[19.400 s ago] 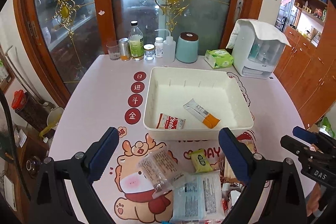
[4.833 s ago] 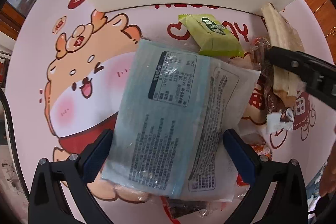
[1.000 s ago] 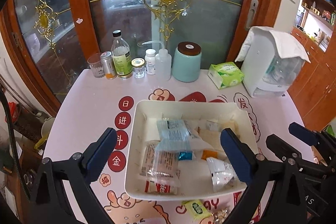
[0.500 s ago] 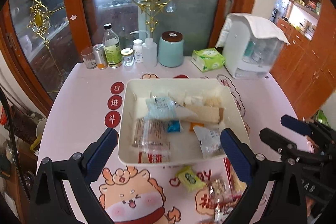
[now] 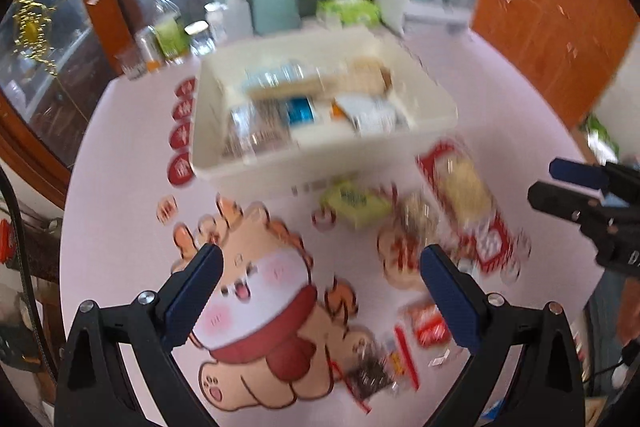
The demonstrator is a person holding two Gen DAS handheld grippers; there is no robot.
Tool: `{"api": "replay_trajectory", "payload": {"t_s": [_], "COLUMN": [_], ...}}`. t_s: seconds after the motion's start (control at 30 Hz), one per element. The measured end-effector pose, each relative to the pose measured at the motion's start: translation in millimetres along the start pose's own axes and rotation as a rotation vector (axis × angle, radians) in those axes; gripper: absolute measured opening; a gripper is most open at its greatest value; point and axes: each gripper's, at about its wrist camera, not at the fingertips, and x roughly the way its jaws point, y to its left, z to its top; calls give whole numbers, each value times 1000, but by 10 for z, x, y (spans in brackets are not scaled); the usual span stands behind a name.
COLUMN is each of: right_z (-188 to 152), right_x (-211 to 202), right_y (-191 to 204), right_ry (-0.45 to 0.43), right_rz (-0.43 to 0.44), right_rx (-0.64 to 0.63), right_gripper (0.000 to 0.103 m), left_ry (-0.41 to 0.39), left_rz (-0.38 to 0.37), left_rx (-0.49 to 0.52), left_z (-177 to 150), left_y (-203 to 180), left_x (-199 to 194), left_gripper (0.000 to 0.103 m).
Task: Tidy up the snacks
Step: 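Grasp the red-striped dark snack pack with the left gripper while the right grasps the red wrapped pastry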
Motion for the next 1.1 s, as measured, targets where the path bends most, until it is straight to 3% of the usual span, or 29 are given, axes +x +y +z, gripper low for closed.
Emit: {"api": "replay_trajectory", "payload": {"t_s": [0.43,0.6,0.7,1.1], "right_z": [-858,-1055,-1134,-1157], "right_x": [537,757,867,1148], "right_y": [-34,0,32,323], "right_ry": [214,267,288,285], "right_rz": [58,81,95,76], "right_rx": [149,182,201,140], "right_gripper": [61,61,61,62], "left_ry": [176,212,224,244], "left_rz": [-143,-161,-136,-190], "left_rx": [255,374,434,354], "left_z": [-929,-1161,-1255,-1254], "left_y": [-287,-385,-434,-325], "left_x": [505,651,758,975], "left_gripper": [99,99,99,98]}}
